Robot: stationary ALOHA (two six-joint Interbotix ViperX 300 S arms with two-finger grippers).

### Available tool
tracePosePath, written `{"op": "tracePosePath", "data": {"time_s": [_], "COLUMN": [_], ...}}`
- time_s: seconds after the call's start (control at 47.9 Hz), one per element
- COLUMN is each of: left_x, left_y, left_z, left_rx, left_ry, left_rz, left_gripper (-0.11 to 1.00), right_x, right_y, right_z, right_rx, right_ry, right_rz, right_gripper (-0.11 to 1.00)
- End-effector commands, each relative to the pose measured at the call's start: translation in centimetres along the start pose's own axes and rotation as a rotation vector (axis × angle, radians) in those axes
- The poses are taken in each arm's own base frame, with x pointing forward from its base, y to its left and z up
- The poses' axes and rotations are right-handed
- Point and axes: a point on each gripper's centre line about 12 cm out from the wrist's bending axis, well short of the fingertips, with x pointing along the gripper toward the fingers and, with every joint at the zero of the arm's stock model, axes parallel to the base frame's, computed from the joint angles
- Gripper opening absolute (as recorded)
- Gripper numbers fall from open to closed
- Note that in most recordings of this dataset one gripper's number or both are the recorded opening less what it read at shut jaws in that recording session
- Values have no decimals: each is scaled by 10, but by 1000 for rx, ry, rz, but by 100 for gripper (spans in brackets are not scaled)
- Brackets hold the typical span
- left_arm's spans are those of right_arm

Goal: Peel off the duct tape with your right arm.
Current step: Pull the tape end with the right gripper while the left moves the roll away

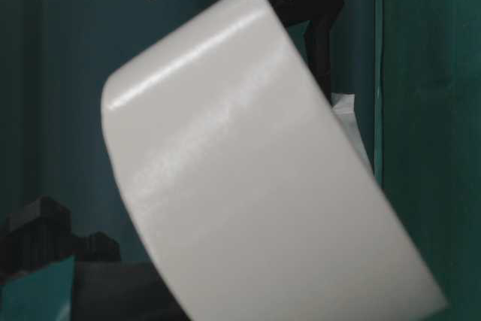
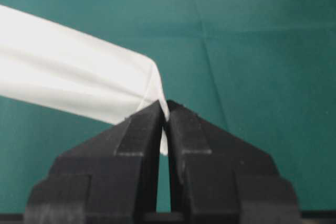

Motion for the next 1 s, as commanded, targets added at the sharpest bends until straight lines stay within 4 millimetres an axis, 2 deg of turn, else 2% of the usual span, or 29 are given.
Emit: {"op": "tracePosePath", "data": {"time_s": [0.0,0.418,0.752,0.982], "left_x": [-25,-22,-12,-11], "left_y": [-33,-32,-14,-11], "left_z": [30,23,-14,-18], "left_rx": [61,48,-42,-62], "left_ry": [-106,-90,-10,0], "left_rz": [-35,-36,-18,-14], "left_gripper": [20,20,20,20], "right_x": [1,1,1,1], "right_y": [-27,-26,-24,-22], "right_z": [8,8,2,2], "right_rx": [33,19,-4,-15], "right_ry": [-25,-23,17,27], "right_rz": [-76,-70,-55,-46], "right_gripper": [-9,-9,-9,-9]}}
